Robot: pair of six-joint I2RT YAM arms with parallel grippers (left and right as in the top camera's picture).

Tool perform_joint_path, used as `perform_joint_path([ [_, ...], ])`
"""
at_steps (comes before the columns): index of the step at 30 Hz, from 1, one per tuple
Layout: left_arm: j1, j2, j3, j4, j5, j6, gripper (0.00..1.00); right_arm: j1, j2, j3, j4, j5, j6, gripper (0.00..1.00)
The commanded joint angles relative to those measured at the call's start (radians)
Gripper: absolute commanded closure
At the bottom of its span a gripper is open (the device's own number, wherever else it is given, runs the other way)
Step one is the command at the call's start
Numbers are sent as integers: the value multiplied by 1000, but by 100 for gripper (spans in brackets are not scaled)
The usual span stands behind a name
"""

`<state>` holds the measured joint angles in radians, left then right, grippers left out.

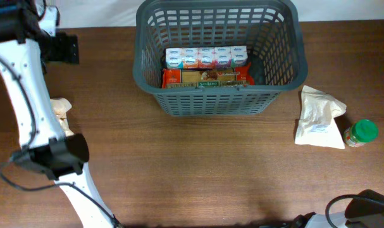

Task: Pack container

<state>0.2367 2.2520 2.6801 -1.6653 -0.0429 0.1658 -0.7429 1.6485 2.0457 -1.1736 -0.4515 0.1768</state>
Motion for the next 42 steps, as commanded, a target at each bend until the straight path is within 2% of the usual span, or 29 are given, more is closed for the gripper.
perform_joint_path([
  [1,37,96,-87,-23,0,-85,10,-3,-3,8,3,-8,-3,1],
  [8,114,122,-276,45,-32,-83,10,-3,-3,8,3,-8,-3,1],
  [18,226,123,-540,241,-70,-82,10,-3,-3,8,3,-8,-3,1],
  [33,242,123,-728,419,-101,-82,11,-3,-3,8,3,-8,-3,1],
  [35,242,123,-729,420,-100,-77,35,-3,-3,8,3,-8,-3,1],
  [36,242,123,-729,418,-100,-69,54,-3,-3,8,3,-8,-3,1],
  [37,242,123,-729,416,-100,-67,81,-3,-3,8,3,-8,-3,1],
  [38,242,123,-727,402,-99,-67,98,-3,-3,8,3,-8,-3,1],
  [42,241,118,-686,341,-66,-67,98,-3,-3,8,3,-8,-3,1],
])
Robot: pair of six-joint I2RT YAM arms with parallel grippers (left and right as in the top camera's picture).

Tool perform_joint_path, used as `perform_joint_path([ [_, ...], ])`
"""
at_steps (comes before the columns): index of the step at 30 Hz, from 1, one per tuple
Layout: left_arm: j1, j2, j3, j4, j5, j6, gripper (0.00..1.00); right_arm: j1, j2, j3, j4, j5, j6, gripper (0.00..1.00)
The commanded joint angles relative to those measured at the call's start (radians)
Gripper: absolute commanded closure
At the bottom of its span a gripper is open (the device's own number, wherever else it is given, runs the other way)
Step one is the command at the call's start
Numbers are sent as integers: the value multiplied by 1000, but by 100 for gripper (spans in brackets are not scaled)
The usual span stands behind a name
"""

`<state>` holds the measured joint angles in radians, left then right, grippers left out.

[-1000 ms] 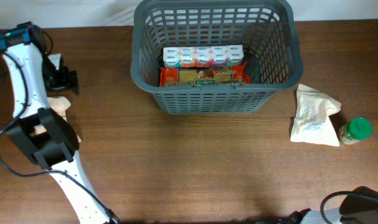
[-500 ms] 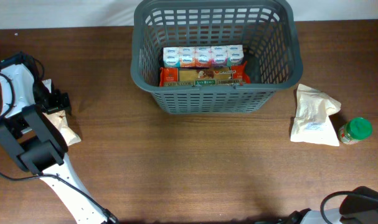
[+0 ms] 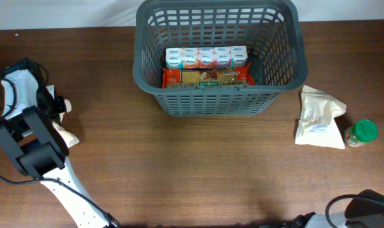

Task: Pack container
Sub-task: 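Grasp the crumpled paper bag with the left gripper and place it in the basket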

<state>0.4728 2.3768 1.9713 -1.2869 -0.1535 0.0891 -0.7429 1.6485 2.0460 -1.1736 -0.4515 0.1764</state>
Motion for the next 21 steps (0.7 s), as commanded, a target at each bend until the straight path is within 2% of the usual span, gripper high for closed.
perform_joint_path([
  [1,4,-11,47,-54,60,10,98,-3,-3,7,3,-8,-3,1],
  [6,-22,-56,249,-141,83,14,98,-3,-3,7,3,-8,-3,1],
  [10,-78,-119,509,-198,104,25,98,-3,-3,7,3,-8,-3,1],
  [14,-154,-174,736,-210,185,111,98,-3,-3,7,3,-8,-3,1],
  [17,-238,-216,883,-185,257,230,98,-3,-3,7,3,-8,-3,1],
  [21,-397,-267,1030,-124,287,461,98,-3,-3,7,3,-8,-3,1],
])
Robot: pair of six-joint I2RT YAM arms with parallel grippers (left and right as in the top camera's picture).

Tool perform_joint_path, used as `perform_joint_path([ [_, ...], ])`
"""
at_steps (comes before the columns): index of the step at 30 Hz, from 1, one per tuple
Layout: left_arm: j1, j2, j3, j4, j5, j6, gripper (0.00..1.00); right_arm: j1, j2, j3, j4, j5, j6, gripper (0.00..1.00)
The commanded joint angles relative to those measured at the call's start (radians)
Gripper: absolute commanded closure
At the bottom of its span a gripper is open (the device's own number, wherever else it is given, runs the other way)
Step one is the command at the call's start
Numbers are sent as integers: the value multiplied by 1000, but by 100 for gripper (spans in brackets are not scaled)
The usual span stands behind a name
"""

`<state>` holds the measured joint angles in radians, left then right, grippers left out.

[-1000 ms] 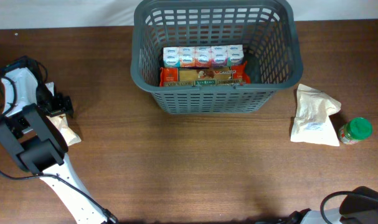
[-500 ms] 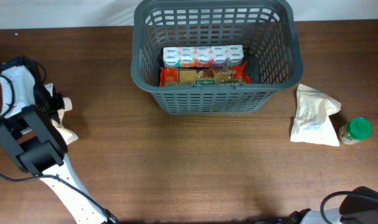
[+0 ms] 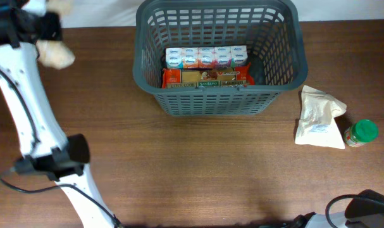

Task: Pack container
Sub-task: 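Grasp the crumpled paper bag with the left gripper and place it in the basket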

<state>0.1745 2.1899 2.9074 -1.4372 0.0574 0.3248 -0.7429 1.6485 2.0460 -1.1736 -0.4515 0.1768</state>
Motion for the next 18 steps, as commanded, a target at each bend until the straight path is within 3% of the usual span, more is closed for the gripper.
perform_joint_path([
  [1,-152,-90,121,41,78,307,98,-3,-3,7,3,-8,-3,1],
  [5,-330,-98,164,54,79,534,98,-3,-3,7,3,-8,-3,1],
  [11,-515,-28,92,61,184,545,98,-3,-3,7,3,-8,-3,1],
  [18,-640,107,-40,98,186,545,98,-3,-3,7,3,-8,-3,1],
])
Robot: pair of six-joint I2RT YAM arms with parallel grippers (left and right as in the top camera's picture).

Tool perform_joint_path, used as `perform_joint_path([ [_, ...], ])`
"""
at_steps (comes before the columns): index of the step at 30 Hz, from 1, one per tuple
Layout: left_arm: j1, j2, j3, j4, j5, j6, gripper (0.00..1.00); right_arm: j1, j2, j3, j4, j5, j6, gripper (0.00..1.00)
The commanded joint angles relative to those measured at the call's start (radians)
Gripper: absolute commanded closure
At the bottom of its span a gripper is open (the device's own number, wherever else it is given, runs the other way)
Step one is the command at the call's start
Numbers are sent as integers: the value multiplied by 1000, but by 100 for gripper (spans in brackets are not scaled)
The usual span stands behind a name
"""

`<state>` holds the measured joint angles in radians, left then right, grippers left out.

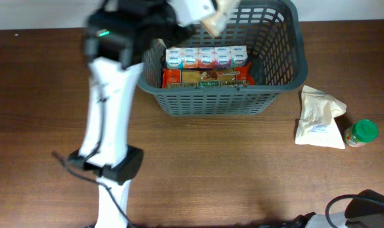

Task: Pack container
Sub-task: 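Grasp the crumpled paper bag with the left gripper and place it in the basket, then open the left gripper and raise the left arm away from the basket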

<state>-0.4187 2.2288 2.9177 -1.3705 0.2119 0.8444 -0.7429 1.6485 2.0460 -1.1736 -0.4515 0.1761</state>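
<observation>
The grey plastic basket stands at the back middle of the table. Inside it lie a row of small cartons and an orange packet. My left gripper is high over the basket's back, shut on a pale beige bag that hangs below it. The left arm reaches up from the front left. A white paper pouch and a green-lidded jar lie on the table to the right of the basket. The right gripper itself is out of view.
The brown wooden table runs across the whole view. A dark part of the right arm and its cable show at the bottom right corner.
My left gripper was at the far left back corner with the beige bag. Now it is over the back of the basket, the bag still in it.
The beige bag lay at the table's left edge with my left arm next to it. Then the gripper was down at the bag. Later the bag was held up at the back left corner, and now it hangs over the basket.
</observation>
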Motion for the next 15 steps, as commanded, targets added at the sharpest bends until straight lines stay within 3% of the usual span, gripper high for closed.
perform_joint_path([
  [1,-64,98,-75,50,31,25,98,-3,-3,7,3,-8,-2,2],
  [8,-141,233,-140,99,27,8,97,-3,-3,7,3,-8,-2,1],
  [12,-169,275,-141,69,28,-72,89,-3,-3,7,3,-8,-2,1],
  [15,-180,276,-144,33,27,-74,60,-3,-3,7,3,-8,-2,1],
])
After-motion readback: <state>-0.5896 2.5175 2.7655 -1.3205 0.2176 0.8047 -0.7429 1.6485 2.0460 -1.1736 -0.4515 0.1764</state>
